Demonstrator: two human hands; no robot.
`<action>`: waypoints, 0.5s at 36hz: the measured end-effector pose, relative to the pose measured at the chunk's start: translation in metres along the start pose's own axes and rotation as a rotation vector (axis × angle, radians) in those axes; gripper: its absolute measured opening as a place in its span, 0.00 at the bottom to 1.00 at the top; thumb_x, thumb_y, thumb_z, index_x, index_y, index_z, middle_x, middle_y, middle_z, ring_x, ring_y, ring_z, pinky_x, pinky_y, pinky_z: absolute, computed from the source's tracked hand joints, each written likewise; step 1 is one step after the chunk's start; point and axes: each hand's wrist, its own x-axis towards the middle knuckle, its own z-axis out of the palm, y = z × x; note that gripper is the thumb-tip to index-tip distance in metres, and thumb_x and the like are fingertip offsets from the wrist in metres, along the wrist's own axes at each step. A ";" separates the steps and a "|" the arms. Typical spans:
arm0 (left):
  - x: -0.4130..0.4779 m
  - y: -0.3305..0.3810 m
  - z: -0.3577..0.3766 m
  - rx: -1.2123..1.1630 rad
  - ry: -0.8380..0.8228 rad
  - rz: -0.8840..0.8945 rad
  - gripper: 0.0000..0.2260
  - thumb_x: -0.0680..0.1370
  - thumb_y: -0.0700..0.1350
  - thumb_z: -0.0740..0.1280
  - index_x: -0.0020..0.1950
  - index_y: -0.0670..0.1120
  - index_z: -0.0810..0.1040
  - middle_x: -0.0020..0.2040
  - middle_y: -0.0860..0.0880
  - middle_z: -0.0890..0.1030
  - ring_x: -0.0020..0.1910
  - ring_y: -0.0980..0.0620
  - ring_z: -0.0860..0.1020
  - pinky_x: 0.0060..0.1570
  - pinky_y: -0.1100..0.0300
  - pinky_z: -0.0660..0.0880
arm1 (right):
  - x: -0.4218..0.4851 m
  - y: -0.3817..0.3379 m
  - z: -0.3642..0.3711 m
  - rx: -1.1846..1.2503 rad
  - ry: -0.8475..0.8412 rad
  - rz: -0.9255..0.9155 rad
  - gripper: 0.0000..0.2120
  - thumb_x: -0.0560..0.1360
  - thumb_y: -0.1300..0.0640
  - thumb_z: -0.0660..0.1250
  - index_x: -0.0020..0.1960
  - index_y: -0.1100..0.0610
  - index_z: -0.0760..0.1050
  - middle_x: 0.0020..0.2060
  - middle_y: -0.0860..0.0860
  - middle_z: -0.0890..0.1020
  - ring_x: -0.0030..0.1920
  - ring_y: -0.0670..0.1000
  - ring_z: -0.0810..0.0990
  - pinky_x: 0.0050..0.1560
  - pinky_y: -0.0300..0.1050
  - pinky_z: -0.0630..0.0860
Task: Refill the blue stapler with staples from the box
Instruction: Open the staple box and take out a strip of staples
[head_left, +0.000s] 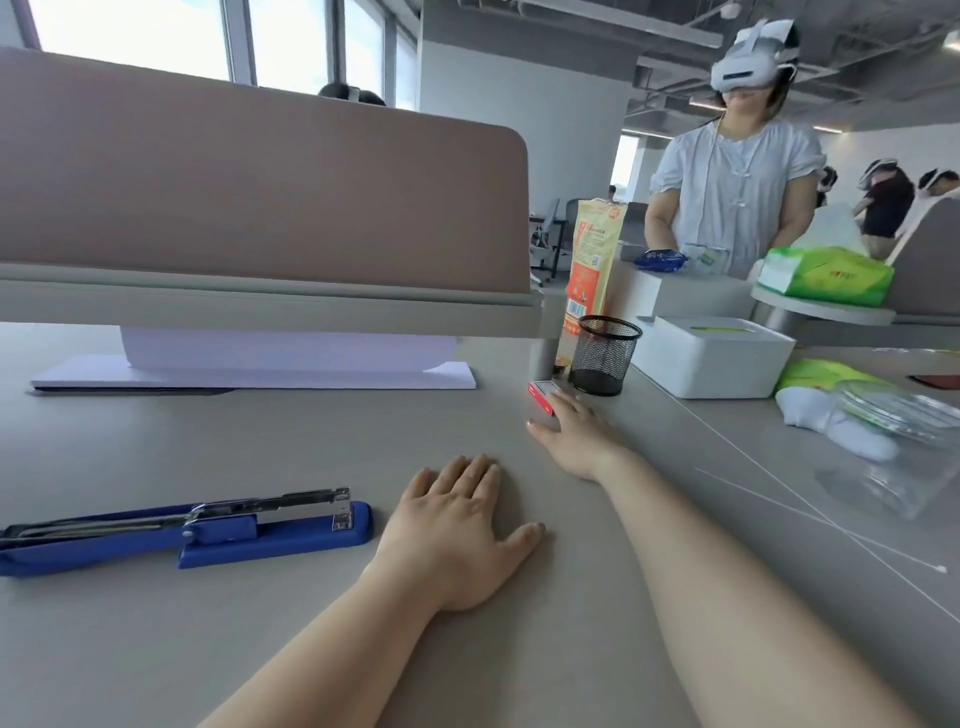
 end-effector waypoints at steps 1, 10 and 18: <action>0.000 0.000 0.000 -0.004 0.004 0.000 0.35 0.74 0.68 0.45 0.76 0.51 0.47 0.78 0.54 0.47 0.77 0.55 0.44 0.75 0.53 0.43 | -0.003 0.000 -0.001 0.009 0.009 -0.002 0.32 0.76 0.38 0.51 0.75 0.48 0.50 0.77 0.45 0.51 0.77 0.52 0.53 0.74 0.53 0.52; 0.002 0.000 -0.005 -0.198 0.076 -0.070 0.30 0.77 0.64 0.42 0.74 0.50 0.57 0.77 0.51 0.59 0.75 0.53 0.56 0.73 0.55 0.52 | -0.082 0.000 -0.007 0.092 0.027 -0.063 0.24 0.78 0.44 0.52 0.73 0.45 0.56 0.76 0.42 0.56 0.74 0.52 0.62 0.71 0.51 0.62; -0.023 0.007 -0.014 -0.069 0.072 -0.026 0.30 0.78 0.63 0.45 0.76 0.49 0.53 0.77 0.51 0.56 0.76 0.53 0.54 0.75 0.51 0.46 | -0.185 -0.009 -0.018 0.118 0.022 -0.083 0.22 0.78 0.47 0.53 0.72 0.42 0.57 0.75 0.38 0.58 0.73 0.50 0.64 0.70 0.49 0.62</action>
